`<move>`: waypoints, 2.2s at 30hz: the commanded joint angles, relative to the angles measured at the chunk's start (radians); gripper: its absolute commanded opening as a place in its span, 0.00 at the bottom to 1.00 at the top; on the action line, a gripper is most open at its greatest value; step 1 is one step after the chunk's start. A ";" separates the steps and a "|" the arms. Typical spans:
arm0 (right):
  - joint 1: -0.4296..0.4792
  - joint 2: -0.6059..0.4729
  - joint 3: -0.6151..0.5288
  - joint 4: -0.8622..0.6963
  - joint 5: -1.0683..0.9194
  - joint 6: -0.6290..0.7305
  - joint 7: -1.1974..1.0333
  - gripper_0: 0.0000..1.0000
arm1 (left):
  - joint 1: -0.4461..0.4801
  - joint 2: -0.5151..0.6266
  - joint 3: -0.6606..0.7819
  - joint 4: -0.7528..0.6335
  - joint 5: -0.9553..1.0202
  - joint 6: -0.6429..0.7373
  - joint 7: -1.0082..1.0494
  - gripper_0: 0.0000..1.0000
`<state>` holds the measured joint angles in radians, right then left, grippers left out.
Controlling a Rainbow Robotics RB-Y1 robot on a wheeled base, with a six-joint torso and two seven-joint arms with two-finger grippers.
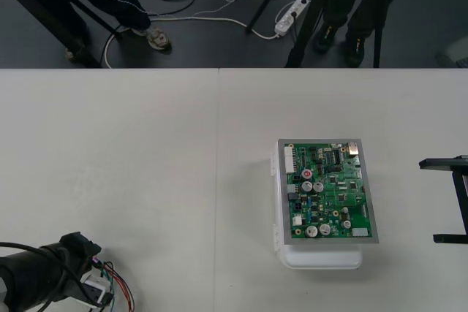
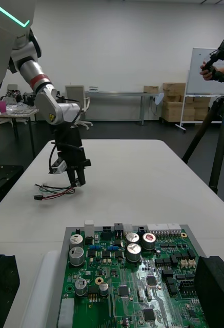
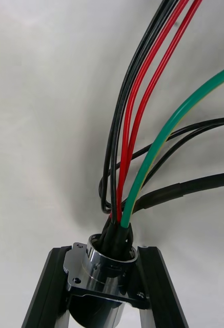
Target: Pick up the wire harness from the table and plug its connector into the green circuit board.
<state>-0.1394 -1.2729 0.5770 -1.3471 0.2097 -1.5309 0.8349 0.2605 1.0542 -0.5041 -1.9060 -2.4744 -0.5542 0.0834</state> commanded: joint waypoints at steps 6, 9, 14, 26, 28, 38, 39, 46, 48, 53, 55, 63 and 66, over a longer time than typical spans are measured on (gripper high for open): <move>-0.023 -0.013 0.009 0.002 -0.021 0.003 0.016 1.00 | -0.044 -0.102 0.187 -0.142 0.158 -0.322 -0.016 0.00; -0.023 -0.013 0.006 0.002 -0.021 0.001 0.016 1.00 | -0.060 -0.135 0.239 -0.160 0.206 -0.392 -0.010 0.00; -0.023 -0.013 0.006 0.002 -0.021 0.003 0.015 1.00 | -0.089 -0.198 0.326 -0.177 0.278 -0.497 0.004 0.00; -0.023 -0.013 0.003 0.000 -0.024 0.003 0.012 1.00 | -0.185 -0.431 0.500 -0.182 0.348 -0.730 0.049 0.00; -0.023 -0.014 0.003 0.002 -0.026 0.003 0.013 1.00 | -0.204 -0.470 0.526 -0.182 0.342 -0.768 0.056 0.00; -0.023 -0.013 0.003 -0.003 -0.030 0.001 0.004 1.00 | -0.313 -0.631 0.628 -0.211 0.325 -0.955 0.236 0.00; -0.023 -0.014 0.003 -0.003 -0.030 0.000 0.004 1.00 | -0.325 -0.640 0.634 -0.222 0.315 -0.972 0.265 0.00; -0.023 -0.013 0.003 -0.006 -0.030 -0.008 0.004 1.00 | -0.388 -0.704 0.639 -0.272 0.275 -1.017 0.447 0.00; -0.023 -0.013 0.003 -0.004 -0.030 -0.008 0.004 1.00 | -0.402 -0.724 0.642 -0.275 0.273 -1.017 0.483 0.00; -0.023 -0.013 0.003 -0.006 -0.033 -0.006 -0.002 1.00 | -0.442 -0.757 0.650 -0.277 0.264 -1.017 0.561 0.00; -0.023 -0.013 0.003 -0.004 -0.033 -0.006 -0.005 1.00 | -0.468 -0.763 0.642 -0.277 0.250 -1.017 0.599 0.00; -0.023 -0.013 0.003 -0.004 -0.035 -0.008 -0.008 1.00 | -0.546 -0.816 0.595 -0.277 0.170 -1.017 0.704 0.00; -0.023 -0.013 0.003 -0.006 -0.036 -0.006 -0.011 1.00 | -0.569 -0.852 0.585 -0.277 0.141 -1.017 0.737 0.00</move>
<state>-0.1412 -1.2728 0.5770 -1.3452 0.1904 -1.5309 0.8347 -0.2440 0.2588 0.1079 -2.1411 -2.3050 -1.5433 0.7218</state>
